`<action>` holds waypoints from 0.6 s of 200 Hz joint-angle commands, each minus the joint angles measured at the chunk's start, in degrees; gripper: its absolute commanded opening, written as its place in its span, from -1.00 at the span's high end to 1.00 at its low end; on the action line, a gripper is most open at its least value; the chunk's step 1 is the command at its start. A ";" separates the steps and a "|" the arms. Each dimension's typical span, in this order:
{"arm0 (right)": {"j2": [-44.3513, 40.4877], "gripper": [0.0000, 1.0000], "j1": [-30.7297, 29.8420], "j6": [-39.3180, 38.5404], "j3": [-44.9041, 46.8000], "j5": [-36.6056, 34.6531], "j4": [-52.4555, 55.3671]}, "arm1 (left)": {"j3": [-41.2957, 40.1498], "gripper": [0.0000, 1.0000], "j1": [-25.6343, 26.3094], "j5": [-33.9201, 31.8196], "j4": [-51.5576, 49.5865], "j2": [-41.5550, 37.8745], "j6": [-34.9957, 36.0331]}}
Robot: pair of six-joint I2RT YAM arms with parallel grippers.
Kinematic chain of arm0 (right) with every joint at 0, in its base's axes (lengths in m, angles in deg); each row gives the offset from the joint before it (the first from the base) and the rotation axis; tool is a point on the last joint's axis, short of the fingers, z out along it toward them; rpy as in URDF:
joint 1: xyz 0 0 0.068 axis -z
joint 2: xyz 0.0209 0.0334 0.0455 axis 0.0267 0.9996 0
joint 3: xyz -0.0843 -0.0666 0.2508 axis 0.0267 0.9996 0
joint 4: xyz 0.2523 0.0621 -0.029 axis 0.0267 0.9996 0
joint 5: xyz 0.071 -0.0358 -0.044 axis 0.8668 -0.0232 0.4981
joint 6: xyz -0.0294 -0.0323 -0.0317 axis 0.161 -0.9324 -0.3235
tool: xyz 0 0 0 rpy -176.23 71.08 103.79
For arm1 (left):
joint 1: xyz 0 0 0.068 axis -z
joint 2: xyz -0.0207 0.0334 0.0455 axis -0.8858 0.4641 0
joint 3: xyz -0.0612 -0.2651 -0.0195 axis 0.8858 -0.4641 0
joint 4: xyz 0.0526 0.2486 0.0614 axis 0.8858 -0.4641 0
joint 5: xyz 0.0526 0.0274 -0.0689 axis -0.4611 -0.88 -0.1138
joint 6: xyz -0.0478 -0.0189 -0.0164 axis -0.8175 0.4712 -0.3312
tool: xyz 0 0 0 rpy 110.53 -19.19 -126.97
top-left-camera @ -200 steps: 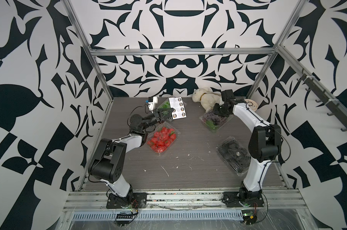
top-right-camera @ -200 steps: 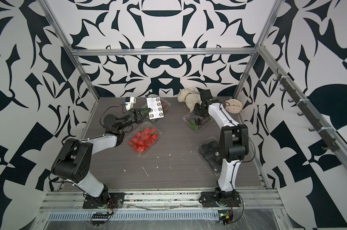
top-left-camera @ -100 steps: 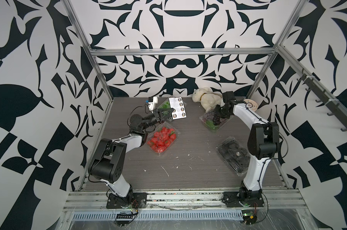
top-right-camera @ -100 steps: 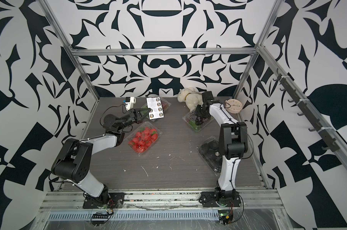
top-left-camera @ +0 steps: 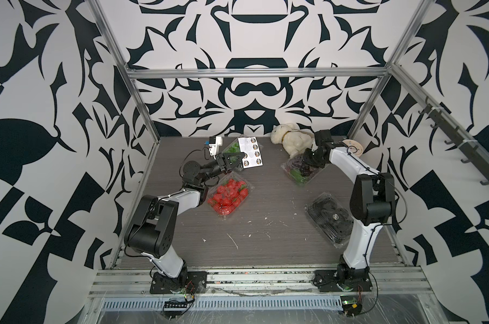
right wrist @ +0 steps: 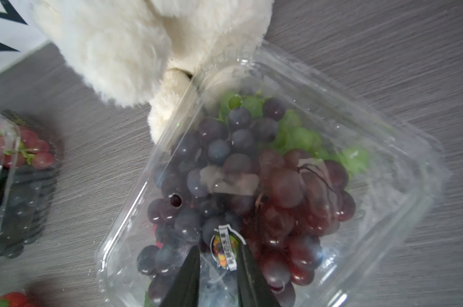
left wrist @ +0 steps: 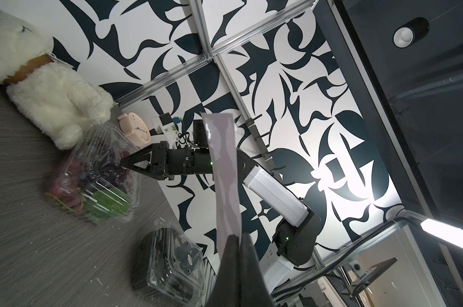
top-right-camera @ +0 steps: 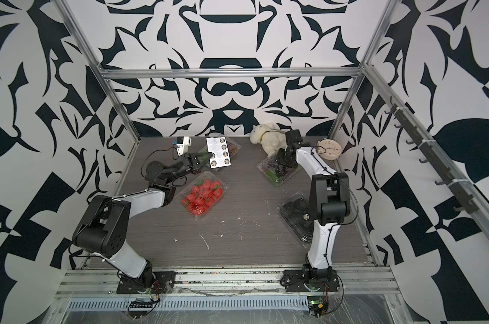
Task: Label fruit boxes
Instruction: Stick the label on the fruit box.
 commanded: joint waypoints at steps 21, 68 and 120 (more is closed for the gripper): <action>-11.83 0.37 0.10 1.53 4.22 2.10 -3.05 | 0.52 1.00 -0.29 1.16 2.38 -0.22 0.30; -25.27 0.31 -2.58 5.11 17.92 16.85 -18.50 | 0.99 1.00 -0.16 2.13 2.21 -0.12 1.05; -36.24 0.06 -12.59 14.58 32.53 28.99 -45.12 | 1.32 1.00 2.54 2.03 1.98 0.09 1.01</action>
